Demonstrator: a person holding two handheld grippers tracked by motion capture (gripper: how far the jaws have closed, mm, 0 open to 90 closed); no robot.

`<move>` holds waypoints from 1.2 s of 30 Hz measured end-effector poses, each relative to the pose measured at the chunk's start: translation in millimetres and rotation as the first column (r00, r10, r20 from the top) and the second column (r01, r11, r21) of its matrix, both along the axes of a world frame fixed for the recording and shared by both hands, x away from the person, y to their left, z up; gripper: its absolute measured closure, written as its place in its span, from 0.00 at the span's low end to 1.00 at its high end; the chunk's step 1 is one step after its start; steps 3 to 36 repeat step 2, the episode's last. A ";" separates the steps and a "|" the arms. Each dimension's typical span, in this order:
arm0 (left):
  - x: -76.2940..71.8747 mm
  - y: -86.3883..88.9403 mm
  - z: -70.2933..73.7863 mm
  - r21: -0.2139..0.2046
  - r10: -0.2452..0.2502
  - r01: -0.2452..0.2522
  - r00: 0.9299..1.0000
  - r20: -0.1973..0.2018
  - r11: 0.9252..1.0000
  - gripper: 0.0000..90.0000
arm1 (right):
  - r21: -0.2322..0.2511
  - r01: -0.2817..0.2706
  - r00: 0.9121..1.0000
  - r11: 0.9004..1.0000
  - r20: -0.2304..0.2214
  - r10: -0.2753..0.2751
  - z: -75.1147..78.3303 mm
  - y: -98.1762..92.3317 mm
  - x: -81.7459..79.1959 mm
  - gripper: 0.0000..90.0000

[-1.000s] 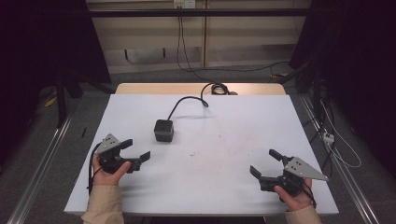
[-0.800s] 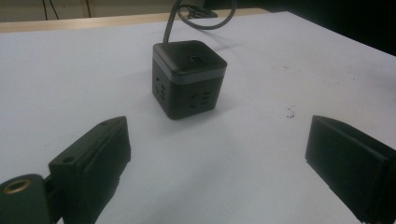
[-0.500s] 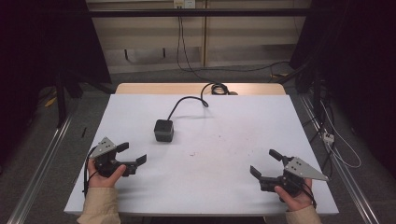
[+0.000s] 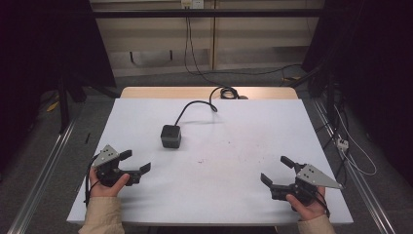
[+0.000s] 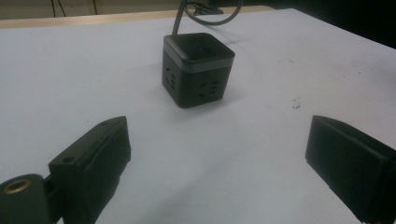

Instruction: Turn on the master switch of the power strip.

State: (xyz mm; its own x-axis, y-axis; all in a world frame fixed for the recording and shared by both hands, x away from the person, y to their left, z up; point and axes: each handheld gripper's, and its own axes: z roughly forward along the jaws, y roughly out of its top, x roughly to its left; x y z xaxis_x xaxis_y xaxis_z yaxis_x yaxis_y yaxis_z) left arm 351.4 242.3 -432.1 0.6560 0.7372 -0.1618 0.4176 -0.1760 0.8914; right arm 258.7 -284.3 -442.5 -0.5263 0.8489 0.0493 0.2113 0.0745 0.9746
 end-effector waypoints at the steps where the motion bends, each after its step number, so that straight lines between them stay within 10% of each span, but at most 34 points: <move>1: 0.0 0.0 -0.1 0.002 0.000 0.000 1.000 0.000 1.000 0.07 | 0.001 0.000 1.000 1.000 -0.001 0.000 -0.1 -0.1 0.0 0.06; 36: 0.2 0.1 -0.3 0.004 -0.002 0.002 1.000 0.001 1.000 0.07 | 0.000 0.000 1.000 1.000 -0.001 0.000 -0.1 -0.2 0.1 0.06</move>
